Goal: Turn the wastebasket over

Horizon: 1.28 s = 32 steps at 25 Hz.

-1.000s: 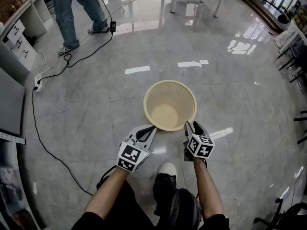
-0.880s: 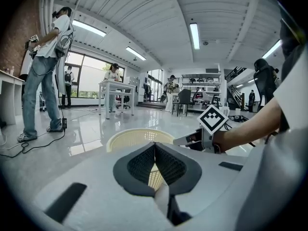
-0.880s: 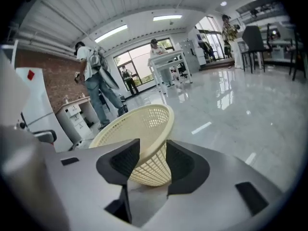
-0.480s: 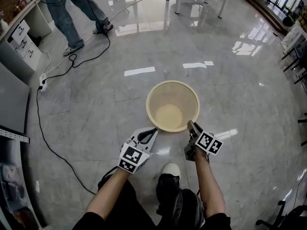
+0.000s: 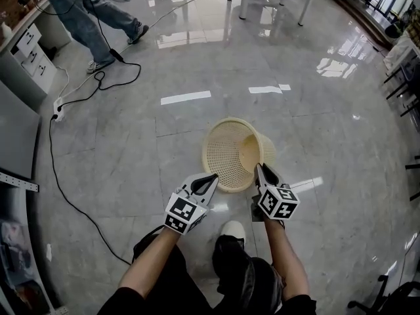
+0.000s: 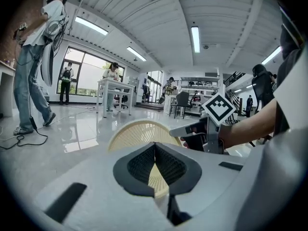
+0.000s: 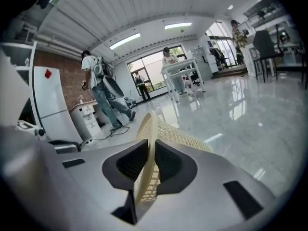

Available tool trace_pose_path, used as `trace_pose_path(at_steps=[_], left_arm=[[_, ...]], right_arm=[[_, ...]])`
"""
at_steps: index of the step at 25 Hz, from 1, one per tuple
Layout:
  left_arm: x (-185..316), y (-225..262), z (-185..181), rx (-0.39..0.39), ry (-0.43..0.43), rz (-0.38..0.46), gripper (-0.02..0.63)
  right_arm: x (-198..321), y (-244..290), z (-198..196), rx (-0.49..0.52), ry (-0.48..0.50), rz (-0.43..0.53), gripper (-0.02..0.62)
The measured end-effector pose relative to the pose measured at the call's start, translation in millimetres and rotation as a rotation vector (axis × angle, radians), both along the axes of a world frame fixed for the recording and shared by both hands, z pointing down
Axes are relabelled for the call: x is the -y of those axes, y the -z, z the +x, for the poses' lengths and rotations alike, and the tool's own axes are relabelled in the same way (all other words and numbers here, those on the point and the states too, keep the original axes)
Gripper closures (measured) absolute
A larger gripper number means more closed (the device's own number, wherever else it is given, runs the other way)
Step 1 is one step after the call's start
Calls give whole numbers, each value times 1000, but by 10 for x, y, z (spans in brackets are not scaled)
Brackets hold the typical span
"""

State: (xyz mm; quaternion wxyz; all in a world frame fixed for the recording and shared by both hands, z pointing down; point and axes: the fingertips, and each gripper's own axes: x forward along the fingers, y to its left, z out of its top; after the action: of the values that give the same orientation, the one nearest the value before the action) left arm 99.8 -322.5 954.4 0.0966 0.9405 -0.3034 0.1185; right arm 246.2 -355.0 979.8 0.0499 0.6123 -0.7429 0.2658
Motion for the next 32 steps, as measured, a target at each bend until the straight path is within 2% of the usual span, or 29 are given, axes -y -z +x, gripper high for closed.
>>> trace_pose_path(at_steps=[2,5,7,10,15,19,21,23,25,27,29,32], left_arm=[[-13,18,32,-19,0,-7,598],[-47,-77,1,4,2,-20,598],[-80,-148,-19,15,2,-33,598],[-114,-213,-71,31,1,-39,597],[-80,-278,-265,55,54,-42,598],[-61,-356,-368,76,91,-65,597],[-75,-405,-387,83,105,-84,595],[-92,-435,-365,81,119,-97,572],[-104,-463,-272,56,128,-123,483],[-147,-599,-142,47,133,-183,403],[-165,-722,-38,48,159,-228,382],[-92,-764,41,8,221,-265,376]], right_arm=[[-52,-15,-138,-90,41,-1,549],[-149,-138,-473,-233,138,-6,549],[-224,-245,-708,-281,214,-29,552],[-290,-354,-936,-266,278,-65,557],[-319,-419,-1183,-237,325,-74,558],[-332,-424,-1417,-137,396,-83,558],[-352,-405,-1488,-122,441,-61,555],[-328,-289,-1419,-155,425,3,555],[-253,-137,-1243,-224,362,79,546],[-190,-96,-1078,-278,322,102,546],[-181,-124,-952,-309,304,95,546],[-213,-189,-792,-360,296,75,546]])
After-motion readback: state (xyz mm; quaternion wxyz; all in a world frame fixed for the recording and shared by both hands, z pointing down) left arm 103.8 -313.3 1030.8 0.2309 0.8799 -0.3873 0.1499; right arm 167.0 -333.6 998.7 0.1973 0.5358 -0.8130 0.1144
